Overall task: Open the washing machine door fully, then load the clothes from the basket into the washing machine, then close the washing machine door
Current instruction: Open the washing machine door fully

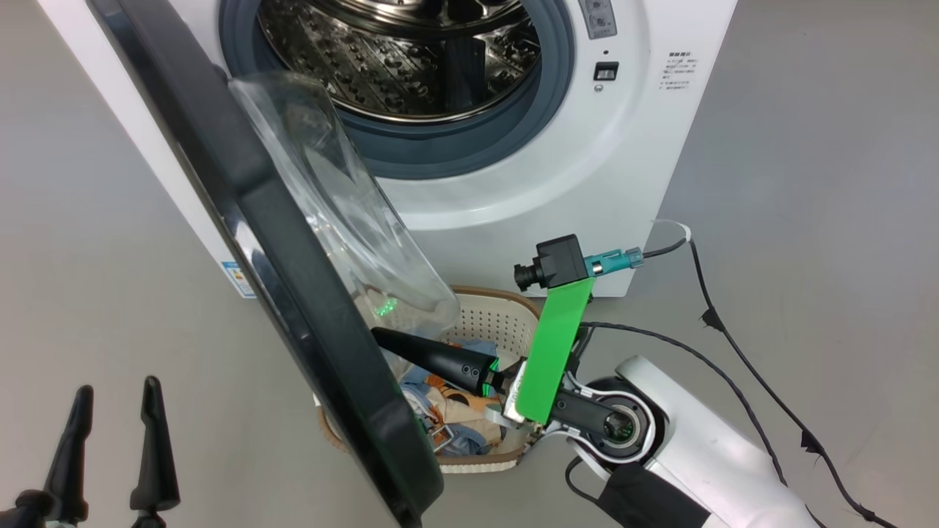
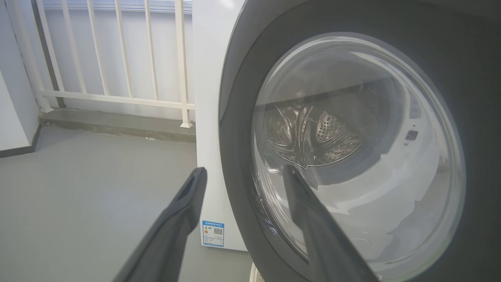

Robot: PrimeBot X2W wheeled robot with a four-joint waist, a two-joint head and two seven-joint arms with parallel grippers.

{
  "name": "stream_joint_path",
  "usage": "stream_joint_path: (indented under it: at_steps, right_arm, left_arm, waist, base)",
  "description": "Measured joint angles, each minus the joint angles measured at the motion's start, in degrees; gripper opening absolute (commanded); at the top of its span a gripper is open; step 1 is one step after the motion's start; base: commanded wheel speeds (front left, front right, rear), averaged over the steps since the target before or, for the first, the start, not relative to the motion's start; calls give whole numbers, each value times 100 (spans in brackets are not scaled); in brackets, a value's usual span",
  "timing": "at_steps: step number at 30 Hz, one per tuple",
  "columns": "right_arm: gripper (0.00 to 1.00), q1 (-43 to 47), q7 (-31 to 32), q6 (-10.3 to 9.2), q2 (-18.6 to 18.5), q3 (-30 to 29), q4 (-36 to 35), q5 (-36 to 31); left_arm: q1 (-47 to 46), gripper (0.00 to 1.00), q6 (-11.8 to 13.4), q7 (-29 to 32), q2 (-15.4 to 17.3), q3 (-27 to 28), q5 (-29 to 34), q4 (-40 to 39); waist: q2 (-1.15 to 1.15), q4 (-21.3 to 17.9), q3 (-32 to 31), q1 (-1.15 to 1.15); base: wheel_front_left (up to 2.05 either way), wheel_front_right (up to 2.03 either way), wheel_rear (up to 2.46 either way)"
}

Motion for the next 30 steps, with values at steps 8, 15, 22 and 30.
stream_joint_path:
  at_steps: [8, 15, 22, 30]
  right_arm:
    - [0, 0, -91, 0, 0, 176, 11, 56]
    - [0, 0, -122, 0, 0, 242, 38, 155]
    - [0, 0, -196, 0, 1, 356, 46, 246]
    - [0, -5, -272, 0, 0, 502, 47, 356]
  left_arm:
    - [46, 100, 0, 0, -21, -76, 1, 13]
    - [46, 100, 0, 0, -22, -122, 1, 25]
    - [46, 100, 0, 0, -23, -129, 1, 35]
    - [46, 100, 0, 0, -46, -145, 1, 45]
  waist:
    - [0, 29, -80, 0]
    - [0, 53, -116, 0]
    - [0, 82, -117, 0]
    - [0, 130, -119, 0]
  base:
    - [0, 0, 0]
    - [0, 0, 0]
    - [0, 0, 0]
    - [0, 0, 0]
